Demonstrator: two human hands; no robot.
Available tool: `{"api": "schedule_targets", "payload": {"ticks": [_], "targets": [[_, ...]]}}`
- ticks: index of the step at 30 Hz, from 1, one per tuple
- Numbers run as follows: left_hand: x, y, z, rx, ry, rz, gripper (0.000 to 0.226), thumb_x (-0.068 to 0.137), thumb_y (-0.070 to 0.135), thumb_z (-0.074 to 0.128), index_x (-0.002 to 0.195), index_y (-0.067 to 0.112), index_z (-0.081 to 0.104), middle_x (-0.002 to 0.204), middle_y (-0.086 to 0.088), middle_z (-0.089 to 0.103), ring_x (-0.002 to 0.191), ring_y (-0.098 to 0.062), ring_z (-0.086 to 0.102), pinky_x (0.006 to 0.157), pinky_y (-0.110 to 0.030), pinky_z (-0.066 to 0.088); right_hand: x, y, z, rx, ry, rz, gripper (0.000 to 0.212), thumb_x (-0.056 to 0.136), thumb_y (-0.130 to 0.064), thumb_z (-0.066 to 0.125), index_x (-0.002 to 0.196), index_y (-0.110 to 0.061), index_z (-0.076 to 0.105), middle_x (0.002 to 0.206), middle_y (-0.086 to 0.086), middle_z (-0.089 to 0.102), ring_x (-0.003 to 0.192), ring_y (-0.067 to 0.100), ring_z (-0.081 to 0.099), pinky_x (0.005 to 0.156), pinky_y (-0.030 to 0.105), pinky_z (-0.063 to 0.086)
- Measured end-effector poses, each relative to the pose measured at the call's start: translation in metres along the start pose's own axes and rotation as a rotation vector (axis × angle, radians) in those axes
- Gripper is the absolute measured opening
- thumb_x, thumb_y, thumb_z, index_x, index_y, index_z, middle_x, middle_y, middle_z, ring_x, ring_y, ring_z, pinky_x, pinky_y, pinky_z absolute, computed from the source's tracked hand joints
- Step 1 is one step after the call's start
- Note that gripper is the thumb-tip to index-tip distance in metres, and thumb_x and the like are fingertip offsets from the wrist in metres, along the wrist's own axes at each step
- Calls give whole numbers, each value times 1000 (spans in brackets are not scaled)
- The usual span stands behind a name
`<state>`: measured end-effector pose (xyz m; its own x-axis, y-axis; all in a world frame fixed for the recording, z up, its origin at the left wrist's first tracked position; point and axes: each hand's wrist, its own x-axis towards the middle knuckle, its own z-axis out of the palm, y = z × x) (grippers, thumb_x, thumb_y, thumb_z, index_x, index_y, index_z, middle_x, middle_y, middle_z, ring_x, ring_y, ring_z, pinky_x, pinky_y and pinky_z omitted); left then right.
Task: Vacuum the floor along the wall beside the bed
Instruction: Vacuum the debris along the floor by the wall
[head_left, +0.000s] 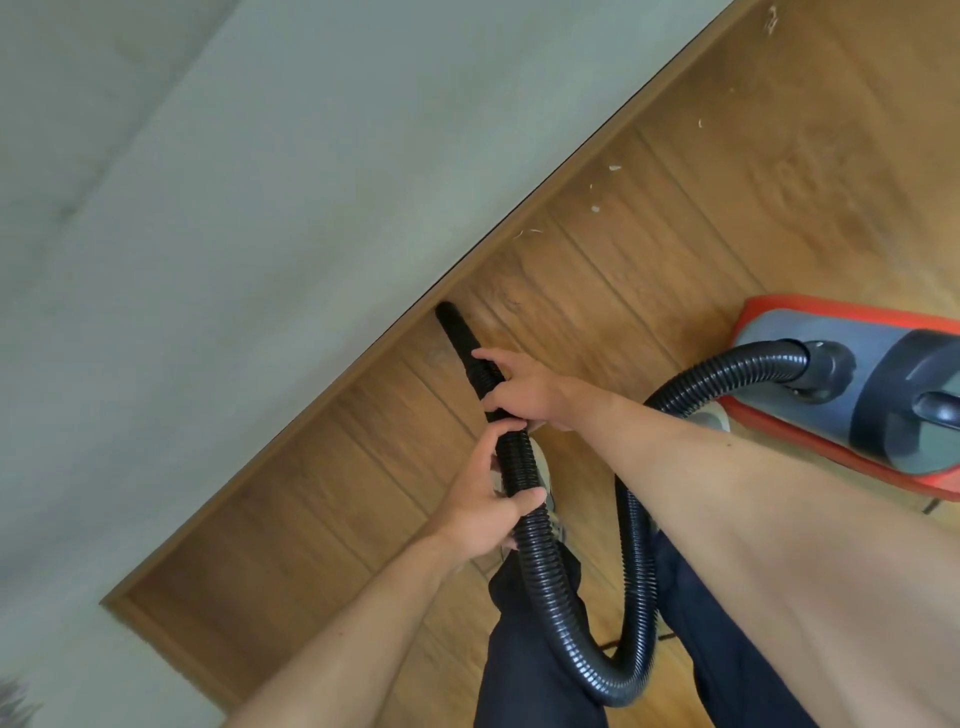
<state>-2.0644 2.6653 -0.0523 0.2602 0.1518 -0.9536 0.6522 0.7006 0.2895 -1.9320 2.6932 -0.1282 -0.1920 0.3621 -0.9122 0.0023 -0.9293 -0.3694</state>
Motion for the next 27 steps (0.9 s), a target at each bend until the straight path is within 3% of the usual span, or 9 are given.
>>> {"api": "schedule_targets", "payload": {"ticks": [6, 11, 15, 22, 27], "targets": [[17, 20, 12, 144, 4, 72, 69, 90, 5, 69, 132, 54, 43, 124, 12, 53, 111, -21, 62, 93, -48, 57, -4, 6, -38, 159, 76, -42, 75, 92, 3, 56, 149, -39, 32, 125, 5, 48, 107, 27, 58, 76, 42, 59], [33, 42, 21, 255, -21, 126, 68, 91, 8, 69, 133, 54, 42, 113, 24, 49, 106, -18, 63, 93, -47, 57, -6, 3, -67, 225, 109, -47, 75, 93, 4, 55, 149, -40, 32, 122, 4, 48, 101, 26, 59, 63, 35, 58], [42, 57, 27, 326, -51, 157, 67, 91, 8, 68, 135, 51, 40, 111, 22, 50, 102, -15, 63, 90, -45, 58, -9, 2, -86, 266, 131, -55, 74, 93, 4, 54, 149, -40, 31, 128, 7, 49, 101, 26, 60, 57, 31, 54], [51, 74, 43, 403, -90, 198, 64, 92, 8, 68, 137, 45, 42, 112, 21, 48, 104, -10, 57, 89, -27, 51, -15, 9, -112, 309, 164, -50, 72, 94, 3, 52, 148, -41, 31, 116, 4, 53, 91, 22, 60, 60, 34, 54], [56, 83, 53, 331, -75, 213, 60, 92, 4, 67, 129, 47, 48, 112, 14, 50, 99, -15, 61, 83, -30, 58, -18, 13, -128, 365, 186, -55, 71, 95, 2, 52, 146, -42, 33, 119, 5, 53, 97, 26, 61, 67, 39, 57]]}}
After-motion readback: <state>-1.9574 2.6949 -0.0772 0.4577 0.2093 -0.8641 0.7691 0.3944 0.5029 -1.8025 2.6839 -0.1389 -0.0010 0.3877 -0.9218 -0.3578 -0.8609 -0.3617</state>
